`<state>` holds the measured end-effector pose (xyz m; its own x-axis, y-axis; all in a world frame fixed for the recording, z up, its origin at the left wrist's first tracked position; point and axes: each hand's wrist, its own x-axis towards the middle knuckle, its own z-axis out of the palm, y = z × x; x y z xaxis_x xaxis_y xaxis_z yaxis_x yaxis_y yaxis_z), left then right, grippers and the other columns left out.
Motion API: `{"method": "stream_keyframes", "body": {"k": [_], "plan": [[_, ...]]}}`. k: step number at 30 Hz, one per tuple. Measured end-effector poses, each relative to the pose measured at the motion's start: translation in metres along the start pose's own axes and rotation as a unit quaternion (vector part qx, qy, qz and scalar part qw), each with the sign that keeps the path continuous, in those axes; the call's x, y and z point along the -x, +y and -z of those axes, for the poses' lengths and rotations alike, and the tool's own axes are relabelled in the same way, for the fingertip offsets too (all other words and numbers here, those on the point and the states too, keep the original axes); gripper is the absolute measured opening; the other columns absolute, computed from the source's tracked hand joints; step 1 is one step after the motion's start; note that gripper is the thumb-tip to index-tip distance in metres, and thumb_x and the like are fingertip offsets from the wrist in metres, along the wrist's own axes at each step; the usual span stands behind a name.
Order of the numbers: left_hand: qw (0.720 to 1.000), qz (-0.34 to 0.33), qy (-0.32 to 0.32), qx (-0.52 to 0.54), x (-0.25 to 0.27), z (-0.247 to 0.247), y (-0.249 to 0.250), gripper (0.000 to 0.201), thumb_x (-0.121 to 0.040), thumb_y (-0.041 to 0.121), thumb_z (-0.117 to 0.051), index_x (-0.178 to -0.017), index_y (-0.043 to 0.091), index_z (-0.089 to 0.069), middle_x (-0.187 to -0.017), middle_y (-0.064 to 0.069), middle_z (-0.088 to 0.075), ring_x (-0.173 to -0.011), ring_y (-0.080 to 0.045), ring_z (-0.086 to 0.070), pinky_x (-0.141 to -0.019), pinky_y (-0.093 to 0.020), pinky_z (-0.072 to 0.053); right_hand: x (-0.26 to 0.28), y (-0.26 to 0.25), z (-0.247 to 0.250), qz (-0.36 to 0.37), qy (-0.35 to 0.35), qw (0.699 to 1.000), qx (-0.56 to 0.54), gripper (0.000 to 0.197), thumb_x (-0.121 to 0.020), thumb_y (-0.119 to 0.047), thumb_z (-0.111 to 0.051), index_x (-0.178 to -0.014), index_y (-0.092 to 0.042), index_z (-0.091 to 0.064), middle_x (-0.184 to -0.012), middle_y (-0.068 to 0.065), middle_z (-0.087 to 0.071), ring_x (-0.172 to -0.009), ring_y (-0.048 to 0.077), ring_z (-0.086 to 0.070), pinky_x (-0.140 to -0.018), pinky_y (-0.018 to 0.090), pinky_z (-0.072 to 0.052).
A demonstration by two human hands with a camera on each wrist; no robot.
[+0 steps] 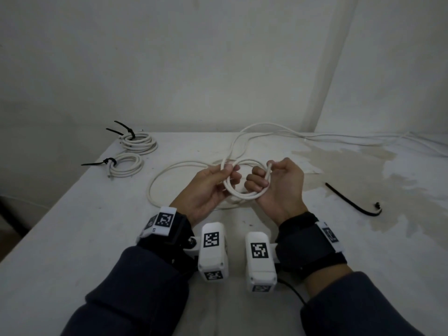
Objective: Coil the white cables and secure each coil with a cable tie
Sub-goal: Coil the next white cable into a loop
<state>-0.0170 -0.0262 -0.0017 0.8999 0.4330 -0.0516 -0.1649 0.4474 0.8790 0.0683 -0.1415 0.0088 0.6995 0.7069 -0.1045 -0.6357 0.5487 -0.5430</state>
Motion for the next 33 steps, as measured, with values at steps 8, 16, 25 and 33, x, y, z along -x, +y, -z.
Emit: {"method": "stream_keyframes", "body": {"k": [8,16,25,33], "plan": [[1.000,-0.025,-0.004,-0.004,0.0032,0.0003,0.0016,0.012,-0.092,0.008,-0.053,-0.095,0.006,-0.064,-0.080,0.001,-0.074,-0.071,-0.006,-0.066,-0.072,-0.021,-0.055,-0.0082,-0.0002,0.0057,0.031,0.019,0.999,-0.003,0.011,-0.087,0.000,-0.044,-0.087,-0.009,-0.049,-0.065,0.004,-0.044,-0.054,0.012,-0.044,-0.051,0.021,-0.038],[0.996,-0.021,-0.034,-0.074,0.0066,0.0019,-0.0002,0.020,-0.086,0.000,-0.060,-0.104,0.006,-0.064,-0.088,-0.003,-0.075,-0.079,-0.012,-0.070,-0.075,-0.023,-0.058,-0.0091,0.0024,0.0048,0.029,-0.007,0.999,0.041,0.014,-0.099,-0.019,-0.047,-0.095,-0.015,-0.059,-0.046,-0.006,-0.033,-0.035,0.003,-0.028,-0.032,0.013,-0.026],[0.999,-0.006,0.012,0.034,0.0038,-0.0046,0.0036,0.021,-0.097,0.014,-0.047,-0.099,0.000,-0.063,-0.082,-0.009,-0.069,-0.057,-0.009,-0.060,-0.055,-0.020,-0.054,-0.0049,0.0023,0.0014,-0.001,-0.034,0.987,0.157,0.018,-0.101,-0.016,-0.041,-0.090,-0.014,-0.054,-0.044,-0.009,-0.023,-0.033,0.003,-0.018,-0.029,0.015,-0.017],[0.998,-0.049,0.017,-0.045,0.0011,-0.0009,0.0060,0.023,-0.097,0.007,-0.046,-0.114,0.002,-0.061,-0.067,-0.002,-0.062,-0.052,-0.008,-0.055,-0.053,-0.018,-0.050,-0.0084,0.0041,0.0012,0.006,-0.002,0.984,0.178,0.020,-0.100,-0.012,-0.044,-0.080,-0.015,-0.048,-0.045,-0.007,-0.030,-0.034,0.004,-0.021,-0.029,0.015,-0.017]]}}
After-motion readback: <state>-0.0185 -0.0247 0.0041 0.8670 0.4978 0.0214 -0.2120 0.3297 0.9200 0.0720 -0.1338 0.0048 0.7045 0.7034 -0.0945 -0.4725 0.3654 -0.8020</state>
